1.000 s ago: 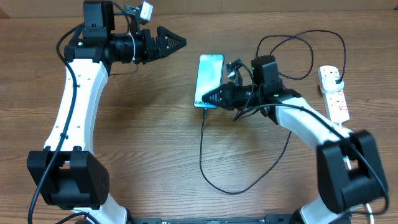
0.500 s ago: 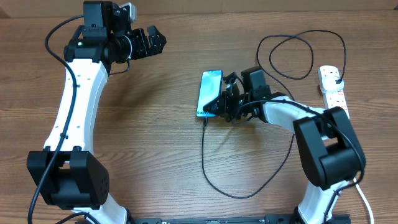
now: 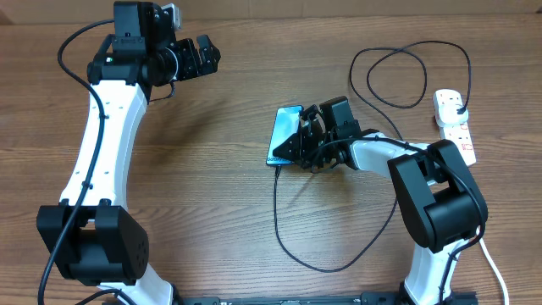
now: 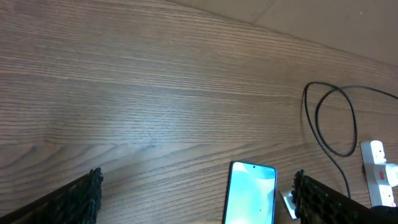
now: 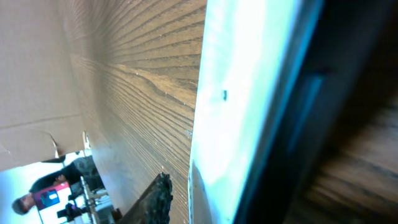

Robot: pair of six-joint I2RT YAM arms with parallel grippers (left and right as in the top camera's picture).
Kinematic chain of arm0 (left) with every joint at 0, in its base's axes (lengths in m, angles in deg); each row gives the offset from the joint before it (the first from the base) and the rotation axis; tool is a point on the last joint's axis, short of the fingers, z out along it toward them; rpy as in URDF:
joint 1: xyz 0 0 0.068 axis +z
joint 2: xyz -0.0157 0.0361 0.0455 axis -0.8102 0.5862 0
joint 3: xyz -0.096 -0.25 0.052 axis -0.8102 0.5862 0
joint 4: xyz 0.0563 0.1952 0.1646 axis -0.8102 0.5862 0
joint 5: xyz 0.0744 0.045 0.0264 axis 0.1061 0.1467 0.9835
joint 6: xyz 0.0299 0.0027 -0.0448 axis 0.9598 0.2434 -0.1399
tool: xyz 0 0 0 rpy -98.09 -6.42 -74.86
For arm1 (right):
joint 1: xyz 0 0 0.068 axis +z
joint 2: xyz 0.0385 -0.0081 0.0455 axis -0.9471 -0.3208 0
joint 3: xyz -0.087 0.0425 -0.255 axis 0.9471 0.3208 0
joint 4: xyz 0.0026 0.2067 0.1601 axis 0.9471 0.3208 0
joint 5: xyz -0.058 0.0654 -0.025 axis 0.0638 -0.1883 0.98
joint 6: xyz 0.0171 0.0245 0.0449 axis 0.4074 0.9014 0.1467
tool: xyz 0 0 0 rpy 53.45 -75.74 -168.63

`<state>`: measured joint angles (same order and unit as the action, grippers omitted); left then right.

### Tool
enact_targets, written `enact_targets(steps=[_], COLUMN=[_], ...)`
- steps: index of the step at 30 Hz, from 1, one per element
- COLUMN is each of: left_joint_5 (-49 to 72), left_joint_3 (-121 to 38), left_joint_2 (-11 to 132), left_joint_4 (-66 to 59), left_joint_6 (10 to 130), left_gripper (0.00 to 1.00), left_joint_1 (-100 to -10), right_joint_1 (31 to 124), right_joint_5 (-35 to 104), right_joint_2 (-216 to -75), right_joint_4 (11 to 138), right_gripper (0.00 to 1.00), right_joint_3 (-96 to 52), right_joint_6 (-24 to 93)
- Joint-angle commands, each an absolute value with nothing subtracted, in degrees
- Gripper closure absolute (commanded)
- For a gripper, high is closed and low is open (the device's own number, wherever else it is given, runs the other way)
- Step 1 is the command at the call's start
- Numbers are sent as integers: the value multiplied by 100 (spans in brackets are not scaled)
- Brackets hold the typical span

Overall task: Plug charger to phone and switch on socket
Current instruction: 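Open the left gripper, release the phone, and raise the left arm, then lower the phone flat onto the table with the right gripper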

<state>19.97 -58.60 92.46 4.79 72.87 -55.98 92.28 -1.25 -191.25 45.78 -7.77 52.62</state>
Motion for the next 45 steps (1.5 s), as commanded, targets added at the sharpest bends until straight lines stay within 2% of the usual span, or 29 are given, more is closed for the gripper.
enact_targets(steps=[1, 5, 7, 9, 10, 15, 19, 24, 27, 37, 45], left_joint_5=[2054, 2054, 2054, 2054, 2054, 2054, 2054, 2054, 2054, 2054, 2054], left_joint_3=[-6008, -6008, -6008, -6008, -6008, -6008, -6008, -6008, -6008, -6008, -6008], left_joint_2=[9064, 9062, 9062, 9062, 9062, 9064, 9062, 9062, 9064, 9062, 9064], left_joint_4=[477, 477, 477, 477, 477, 477, 477, 477, 477, 477, 477], left_joint_6=[7296, 7296, 7293, 7296, 7293, 7293, 7293, 7296, 7296, 7293, 7296], left_gripper=[0, 0, 0, 0, 0, 0, 0, 0, 0, 0, 0], left_joint_1=[-5616, -5616, -5616, -5616, -5616, -5616, -5616, -5616, -5616, -5616, -5616], right_joint_1=[9224, 9224, 9228, 9267, 9294, 9342, 9342, 9342, 9342, 9340, 9340], right_joint_5=[-107, -100, -76, 13, 125, 498, 754, 946, 1139, 2009, 2035], right_joint_2=[-19099, -19099, -19099, -19099, -19099, -19099, -19099, -19099, -19097, -18712, -18688], right_joint_4=[4530, 4530, 4532, 4536, 4560, 4619, 4705, 4788, 4871, 5450, 5492], right_gripper=[71, 70, 59, 42, 38, 32, 21, 17, 12, 9, 7], right_joint_3=[-828, -828, -828, -828, -828, -828, -828, -828, -828, -834, -834], right_joint_6=[5255, 5255, 5258, 5299, 5402, 5741, 6053, 6289, 6495, 6750, 6733])
